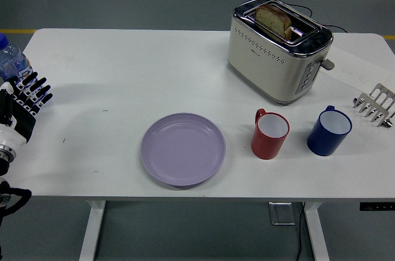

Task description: Push plate across desktop

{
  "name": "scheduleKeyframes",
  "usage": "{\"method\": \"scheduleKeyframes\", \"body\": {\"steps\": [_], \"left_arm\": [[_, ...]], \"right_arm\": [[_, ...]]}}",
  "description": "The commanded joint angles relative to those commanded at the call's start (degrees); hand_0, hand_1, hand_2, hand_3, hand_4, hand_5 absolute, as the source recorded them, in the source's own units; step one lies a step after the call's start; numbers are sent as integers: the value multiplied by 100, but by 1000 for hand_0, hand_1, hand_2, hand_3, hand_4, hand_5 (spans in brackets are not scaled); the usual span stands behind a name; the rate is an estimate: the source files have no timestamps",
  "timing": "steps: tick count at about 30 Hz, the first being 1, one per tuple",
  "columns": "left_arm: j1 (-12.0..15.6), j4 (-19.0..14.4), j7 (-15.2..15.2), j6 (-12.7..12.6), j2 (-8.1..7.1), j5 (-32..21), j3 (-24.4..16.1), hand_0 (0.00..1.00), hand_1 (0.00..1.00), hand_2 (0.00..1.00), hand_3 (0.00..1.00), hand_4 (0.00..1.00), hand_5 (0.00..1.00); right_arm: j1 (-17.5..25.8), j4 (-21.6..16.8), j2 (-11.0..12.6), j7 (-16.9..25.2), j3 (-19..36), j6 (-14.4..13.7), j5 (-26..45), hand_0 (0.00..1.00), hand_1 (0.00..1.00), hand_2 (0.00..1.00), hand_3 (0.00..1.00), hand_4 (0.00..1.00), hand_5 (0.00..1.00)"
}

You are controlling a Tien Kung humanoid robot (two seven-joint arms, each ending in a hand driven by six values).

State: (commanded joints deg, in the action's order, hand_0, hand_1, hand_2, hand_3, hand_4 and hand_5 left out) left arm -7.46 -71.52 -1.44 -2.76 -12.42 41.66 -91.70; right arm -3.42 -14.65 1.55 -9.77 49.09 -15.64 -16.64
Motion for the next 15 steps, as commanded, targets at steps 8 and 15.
{"method": "scheduleKeyframes", "body": {"steps": [8,15], "left_arm": [[97,84,-2,13,8,-4,-175,773,776,745,736,518,998],[86,118,-16,7,1,-12,-258,772,778,745,736,518,998]], "right_arm": [[1,5,1,21,-38,0,63,590,524,611,594,361,538],[-34,7,9,39,-75,2,116,590,524,611,594,360,537]]}}
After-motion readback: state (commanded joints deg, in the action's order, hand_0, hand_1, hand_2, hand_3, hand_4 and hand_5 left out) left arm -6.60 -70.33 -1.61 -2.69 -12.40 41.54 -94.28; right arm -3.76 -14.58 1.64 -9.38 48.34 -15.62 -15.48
